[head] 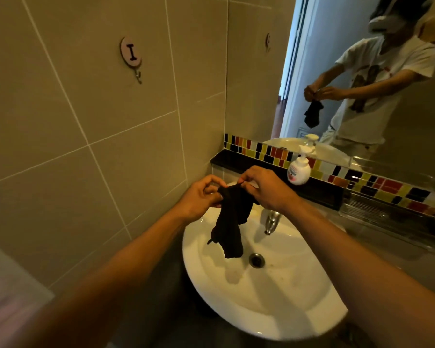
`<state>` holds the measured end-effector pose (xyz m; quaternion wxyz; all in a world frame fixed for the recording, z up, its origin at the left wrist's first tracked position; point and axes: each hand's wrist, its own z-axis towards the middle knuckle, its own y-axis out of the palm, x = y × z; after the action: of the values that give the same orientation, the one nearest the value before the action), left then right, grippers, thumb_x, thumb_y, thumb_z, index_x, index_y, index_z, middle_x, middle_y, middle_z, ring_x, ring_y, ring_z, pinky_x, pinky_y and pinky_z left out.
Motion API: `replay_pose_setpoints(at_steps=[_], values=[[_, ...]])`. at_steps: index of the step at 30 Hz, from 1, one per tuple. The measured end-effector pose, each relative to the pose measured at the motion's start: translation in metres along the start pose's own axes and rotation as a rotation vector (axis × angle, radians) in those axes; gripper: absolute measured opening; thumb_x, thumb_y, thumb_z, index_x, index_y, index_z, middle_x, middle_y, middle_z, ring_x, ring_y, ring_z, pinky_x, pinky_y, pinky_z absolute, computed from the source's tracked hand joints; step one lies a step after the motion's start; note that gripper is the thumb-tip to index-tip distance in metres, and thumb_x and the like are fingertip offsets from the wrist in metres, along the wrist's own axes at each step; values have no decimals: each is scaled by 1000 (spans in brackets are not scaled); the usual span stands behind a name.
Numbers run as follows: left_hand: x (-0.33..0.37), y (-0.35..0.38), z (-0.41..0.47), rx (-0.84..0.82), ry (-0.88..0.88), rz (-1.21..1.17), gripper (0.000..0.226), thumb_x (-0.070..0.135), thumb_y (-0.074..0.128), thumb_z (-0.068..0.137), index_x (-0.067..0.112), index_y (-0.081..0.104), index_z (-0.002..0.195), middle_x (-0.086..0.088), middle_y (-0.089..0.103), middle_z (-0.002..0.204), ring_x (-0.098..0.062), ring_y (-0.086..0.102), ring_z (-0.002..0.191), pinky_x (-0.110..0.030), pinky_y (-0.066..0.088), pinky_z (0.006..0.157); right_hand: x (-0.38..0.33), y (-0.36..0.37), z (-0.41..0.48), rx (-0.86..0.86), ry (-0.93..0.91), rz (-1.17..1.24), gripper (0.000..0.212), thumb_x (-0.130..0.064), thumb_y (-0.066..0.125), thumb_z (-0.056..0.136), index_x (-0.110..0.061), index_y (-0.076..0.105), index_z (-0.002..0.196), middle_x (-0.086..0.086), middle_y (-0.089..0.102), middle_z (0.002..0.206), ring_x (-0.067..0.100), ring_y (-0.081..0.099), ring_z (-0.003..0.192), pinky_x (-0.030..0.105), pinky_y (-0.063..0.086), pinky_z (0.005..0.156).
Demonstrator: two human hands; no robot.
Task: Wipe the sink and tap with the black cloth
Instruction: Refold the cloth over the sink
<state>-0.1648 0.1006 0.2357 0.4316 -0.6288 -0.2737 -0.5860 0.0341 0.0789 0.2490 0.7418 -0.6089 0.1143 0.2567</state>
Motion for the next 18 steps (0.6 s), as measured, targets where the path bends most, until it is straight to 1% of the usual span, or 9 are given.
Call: replay_pose_setpoints(at_steps=[2, 4, 6, 8, 11, 13, 14, 16, 18], values=[[-1, -9, -7, -9, -21, -35, 17, -1, 51, 92, 8, 54, 107, -3, 65, 94, -9, 67, 88, -18, 57, 68, -6, 7, 2, -56, 2, 25, 13, -19, 52, 95, -20, 59, 107, -3, 58, 103, 12, 55, 94, 21, 45, 78], [-5, -15, -14, -10, -38, -53, 16, 2, 52, 93, 12, 54, 105, -3, 65, 96, -14, 67, 92, -24, 59, 72, -11, 16, 3, -109, 1, 24, 12, -21, 50, 96, -20, 55, 106, 1, 62, 101, 14, 58, 92, 28, 51, 80], [-11, -21, -21, 1, -48, -53, 15, 5, 52, 93, 15, 57, 104, -4, 65, 100, -19, 66, 96, -27, 59, 75, -13, 24, 4, -123, -6, 19, 11, -21, 49, 96, -20, 54, 106, 4, 62, 100, 17, 59, 91, 35, 53, 82], [-19, -27, -28, 31, -62, -68, 15, 6, 52, 93, 17, 59, 100, -5, 65, 100, -20, 66, 94, -27, 59, 73, -15, 31, 3, -121, -3, 19, 11, -21, 49, 95, -21, 54, 106, 4, 61, 99, 16, 58, 89, 32, 51, 79], [-34, -35, -38, 71, -130, -138, 10, 11, 49, 96, 16, 58, 99, -9, 65, 97, -23, 67, 86, -32, 59, 72, -19, 42, 2, -140, 16, 51, 6, -21, 48, 96, -24, 50, 101, 3, 58, 89, 10, 54, 78, 24, 44, 65], [-48, -31, -46, 51, -198, -153, 11, 17, 48, 97, 18, 55, 105, -9, 67, 100, -22, 68, 84, -30, 59, 72, -23, 51, 1, -167, 4, 34, 4, -22, 47, 96, -26, 48, 98, 1, 57, 84, 9, 52, 72, 23, 41, 61], [-56, -27, -50, 38, -226, -130, 13, 19, 49, 97, 21, 54, 109, -7, 67, 101, -19, 68, 85, -29, 58, 74, -26, 56, 1, -189, -8, 22, 5, -22, 46, 96, -26, 48, 99, 2, 58, 86, 11, 53, 72, 24, 42, 63], [-73, -18, -55, 24, -239, -19, 25, 25, 55, 94, 25, 50, 118, -5, 65, 107, -14, 66, 88, -26, 56, 76, -31, 64, 2, -230, -25, 16, 8, -23, 46, 97, -25, 50, 103, 4, 61, 93, 14, 55, 79, 28, 45, 70], [-85, -10, -57, 16, -232, 52, 40, 28, 60, 91, 26, 45, 127, -5, 62, 110, -7, 63, 86, -15, 53, 69, -35, 68, 3, -252, -52, 16, 10, -23, 46, 97, -25, 52, 105, 4, 61, 97, 16, 56, 85, 29, 47, 76]])
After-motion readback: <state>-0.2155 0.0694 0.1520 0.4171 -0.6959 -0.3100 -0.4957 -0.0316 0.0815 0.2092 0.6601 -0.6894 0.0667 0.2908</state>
